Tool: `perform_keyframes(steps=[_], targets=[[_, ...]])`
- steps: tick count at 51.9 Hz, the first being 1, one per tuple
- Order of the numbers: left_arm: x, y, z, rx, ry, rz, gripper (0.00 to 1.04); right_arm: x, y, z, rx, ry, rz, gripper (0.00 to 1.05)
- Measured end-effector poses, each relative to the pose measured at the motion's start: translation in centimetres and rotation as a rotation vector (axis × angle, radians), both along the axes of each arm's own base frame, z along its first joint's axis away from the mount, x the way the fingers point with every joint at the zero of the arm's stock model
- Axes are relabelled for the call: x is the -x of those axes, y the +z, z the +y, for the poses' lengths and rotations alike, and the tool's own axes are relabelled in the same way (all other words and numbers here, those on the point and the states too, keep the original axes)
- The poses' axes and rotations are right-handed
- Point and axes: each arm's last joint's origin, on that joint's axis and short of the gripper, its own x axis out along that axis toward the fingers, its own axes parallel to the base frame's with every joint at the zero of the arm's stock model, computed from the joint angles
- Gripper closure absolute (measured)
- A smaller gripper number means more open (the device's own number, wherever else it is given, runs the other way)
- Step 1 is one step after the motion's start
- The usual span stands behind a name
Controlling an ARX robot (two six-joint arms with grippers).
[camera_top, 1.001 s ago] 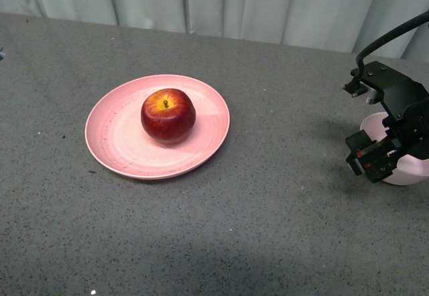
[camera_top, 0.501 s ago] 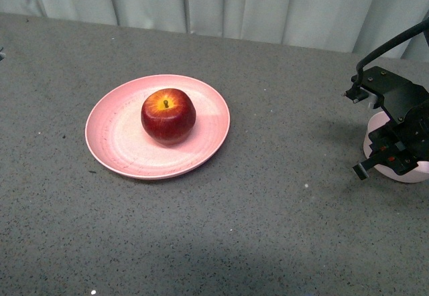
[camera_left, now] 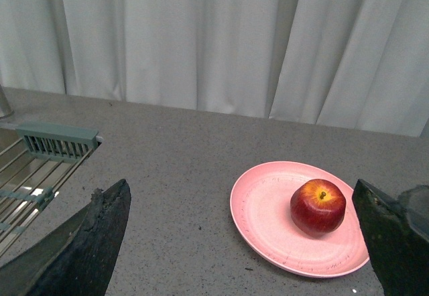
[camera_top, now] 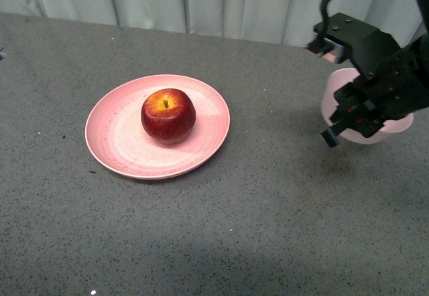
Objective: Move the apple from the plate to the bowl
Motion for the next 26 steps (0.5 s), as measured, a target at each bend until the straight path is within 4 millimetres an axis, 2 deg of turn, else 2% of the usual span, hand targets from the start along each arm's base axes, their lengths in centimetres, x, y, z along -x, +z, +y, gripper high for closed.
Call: perform_keyframes(steps=[10, 15, 26], targets=[[0.0, 0.0, 0.0, 0.0, 0.0, 0.0, 0.07, 0.0, -0.4, 5.3, -0.049, 0.121, 0.034, 1.04], [0.0, 0.0, 0.0, 0.0, 0.0, 0.0, 0.07, -0.3, -1.3, 7.0, -0.06, 0.134, 0.061, 1.04], [0.0, 0.0, 0.0, 0.0, 0.0, 0.0, 0.07, -0.9, -2.8, 8.3, -0.093, 0.131, 0.123, 1.04]])
